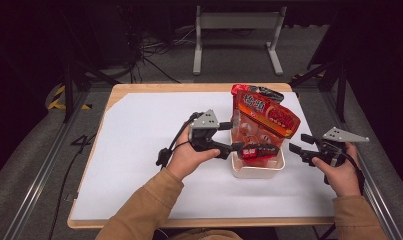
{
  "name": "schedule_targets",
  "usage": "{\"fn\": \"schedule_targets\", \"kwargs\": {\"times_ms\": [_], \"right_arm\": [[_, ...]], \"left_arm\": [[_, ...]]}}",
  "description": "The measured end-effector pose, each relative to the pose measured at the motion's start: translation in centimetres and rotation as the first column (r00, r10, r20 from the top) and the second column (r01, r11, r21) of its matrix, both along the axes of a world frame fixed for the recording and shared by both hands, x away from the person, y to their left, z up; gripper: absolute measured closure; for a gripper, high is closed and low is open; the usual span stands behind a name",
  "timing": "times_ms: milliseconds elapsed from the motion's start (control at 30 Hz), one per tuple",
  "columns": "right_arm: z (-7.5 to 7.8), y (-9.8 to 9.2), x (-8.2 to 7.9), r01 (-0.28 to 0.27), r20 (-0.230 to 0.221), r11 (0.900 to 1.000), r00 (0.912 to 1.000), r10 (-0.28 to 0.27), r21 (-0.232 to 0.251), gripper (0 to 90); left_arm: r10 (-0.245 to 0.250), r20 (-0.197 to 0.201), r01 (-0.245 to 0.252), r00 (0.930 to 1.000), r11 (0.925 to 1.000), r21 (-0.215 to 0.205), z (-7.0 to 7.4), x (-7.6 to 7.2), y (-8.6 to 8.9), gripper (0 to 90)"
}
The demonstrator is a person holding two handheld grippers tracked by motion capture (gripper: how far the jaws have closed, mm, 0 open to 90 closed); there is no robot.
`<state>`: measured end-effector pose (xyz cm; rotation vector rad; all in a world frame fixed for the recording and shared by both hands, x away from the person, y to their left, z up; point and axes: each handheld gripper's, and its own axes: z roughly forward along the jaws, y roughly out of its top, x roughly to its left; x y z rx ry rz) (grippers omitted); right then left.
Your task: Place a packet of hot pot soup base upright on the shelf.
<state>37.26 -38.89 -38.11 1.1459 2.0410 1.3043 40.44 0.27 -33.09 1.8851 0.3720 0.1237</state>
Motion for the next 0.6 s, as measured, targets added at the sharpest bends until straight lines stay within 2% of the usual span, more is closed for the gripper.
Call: {"fn": "schedule_targets", "kwargs": {"times_ms": [167, 200, 267, 467, 600], "right_arm": [[-0.1, 0.1, 0.1, -0.007, 0.01, 1.0, 0.9999, 0.007, -0.002, 30.0], [-0.1, 0.1, 0.1, -0.01, 0.013, 1.0, 0.9999, 0.01, -0.005, 29.0], [-0.2, 0.1, 0.1, -0.013, 0.016, 1.0, 0.9998, 0.013, -0.007, 27.7], [-0.6, 0.2, 0.1, -0.017, 0.022, 0.999, 0.9996, 0.017, -0.03, 26.0], [-0.8, 0.1, 0.0, -0.019, 0.029, 0.999, 0.9994, 0.02, -0.033, 25.4]], "left_arm": [[0.048, 0.004, -0.049, 0.9988, 0.9982, 0.034, 0.4, -0.7, 2.6, 21.5], [0.071, -0.002, -0.07, 0.9975, 0.9967, 0.042, 0.4, -0.8, 3.2, 21.3], [0.083, -0.006, -0.083, 0.9965, 0.9955, 0.045, 0.3, -0.9, 3.5, 20.3], [0.144, -0.004, -0.143, 0.9896, 0.987, 0.072, -0.2, -1.5, 6.6, 18.6], [0.194, 0.015, -0.195, 0.9808, 0.9764, 0.093, -0.7, -2.3, 9.0, 17.8]]}}
